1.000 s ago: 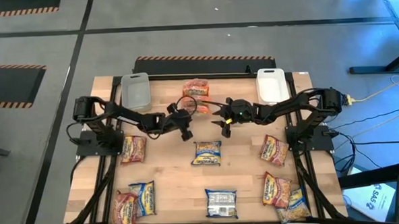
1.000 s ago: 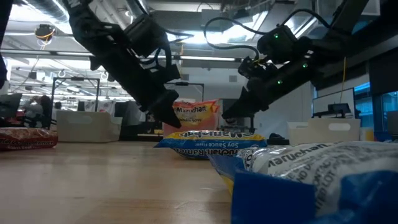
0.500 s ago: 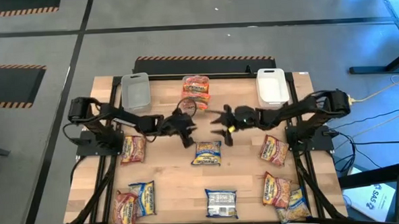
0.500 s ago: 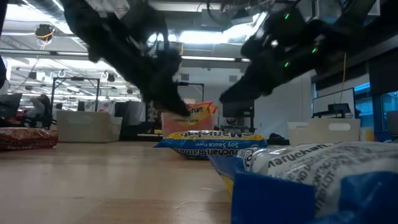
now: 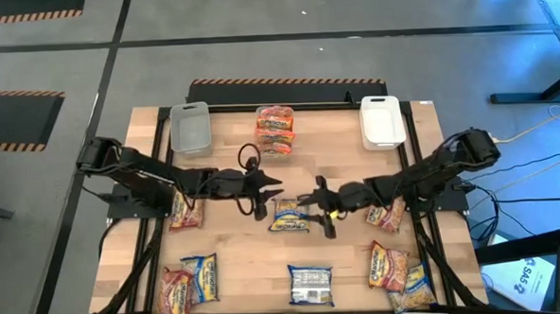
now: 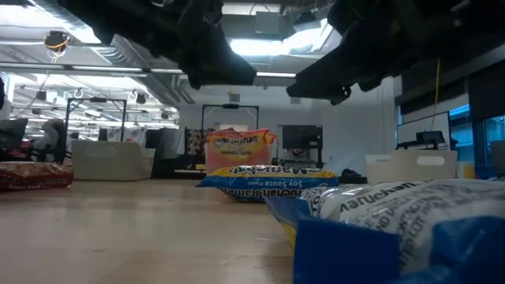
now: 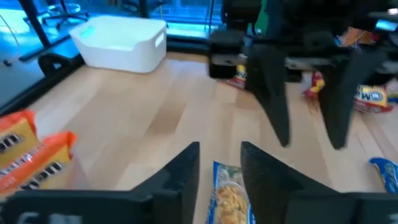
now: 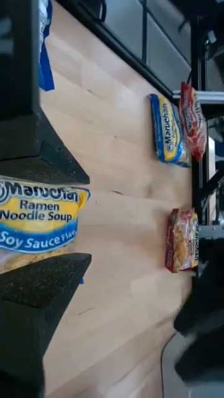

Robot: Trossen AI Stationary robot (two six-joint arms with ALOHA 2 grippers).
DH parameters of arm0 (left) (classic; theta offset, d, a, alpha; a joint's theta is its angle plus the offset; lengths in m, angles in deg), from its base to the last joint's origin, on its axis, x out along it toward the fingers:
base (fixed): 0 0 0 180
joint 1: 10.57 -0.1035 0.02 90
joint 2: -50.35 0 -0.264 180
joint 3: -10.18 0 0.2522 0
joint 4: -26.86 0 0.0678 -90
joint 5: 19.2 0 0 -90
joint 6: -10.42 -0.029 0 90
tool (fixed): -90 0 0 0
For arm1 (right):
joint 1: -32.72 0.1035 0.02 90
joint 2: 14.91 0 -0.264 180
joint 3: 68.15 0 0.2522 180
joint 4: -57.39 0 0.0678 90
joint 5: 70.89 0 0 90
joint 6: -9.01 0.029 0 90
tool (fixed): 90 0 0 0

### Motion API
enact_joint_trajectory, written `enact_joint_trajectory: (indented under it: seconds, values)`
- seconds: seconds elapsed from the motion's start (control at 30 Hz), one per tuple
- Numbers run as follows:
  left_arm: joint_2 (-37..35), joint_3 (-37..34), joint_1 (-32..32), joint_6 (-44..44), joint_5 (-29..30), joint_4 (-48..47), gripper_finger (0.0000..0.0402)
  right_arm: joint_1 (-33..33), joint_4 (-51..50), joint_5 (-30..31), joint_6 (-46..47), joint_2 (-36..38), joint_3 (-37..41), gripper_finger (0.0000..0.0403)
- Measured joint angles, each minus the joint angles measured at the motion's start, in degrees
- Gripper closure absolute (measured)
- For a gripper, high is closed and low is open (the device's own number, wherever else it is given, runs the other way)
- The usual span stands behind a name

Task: Sort Maruchan noodles
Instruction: Put the top left red noodle into the gray bin

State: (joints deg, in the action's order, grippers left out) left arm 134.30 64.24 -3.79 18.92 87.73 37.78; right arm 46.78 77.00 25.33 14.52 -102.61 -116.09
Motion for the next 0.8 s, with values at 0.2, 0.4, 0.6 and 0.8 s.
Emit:
enact_joint_trajectory:
  seconds: [0.2, 0.4, 0.6, 0.8]
  values:
    - [-0.04, 0.00, -1.51, 0.23, 2.39, 1.51, 0.0229, 3.61, -0.06, 8.23, 0.22, -1.03, 0.01, 0.0226]
    - [-4.25, 1.34, 0.90, 11.13, 0.97, -16.03, 0.0219, 3.61, 2.16, 9.69, 0.32, -3.17, 0.04, 0.0226]
    - [-11.43, 6.18, 5.88, 33.68, 2.95, -51.33, 0.0233, 3.52, 2.92, 9.71, -0.77, -5.07, 0.07, 0.0226]
    - [-13.30, 6.21, 10.25, 60.96, 0.14, -78.30, 0.0245, 3.52, 5.10, 9.62, -2.33, -7.01, 0.05, 0.0226]
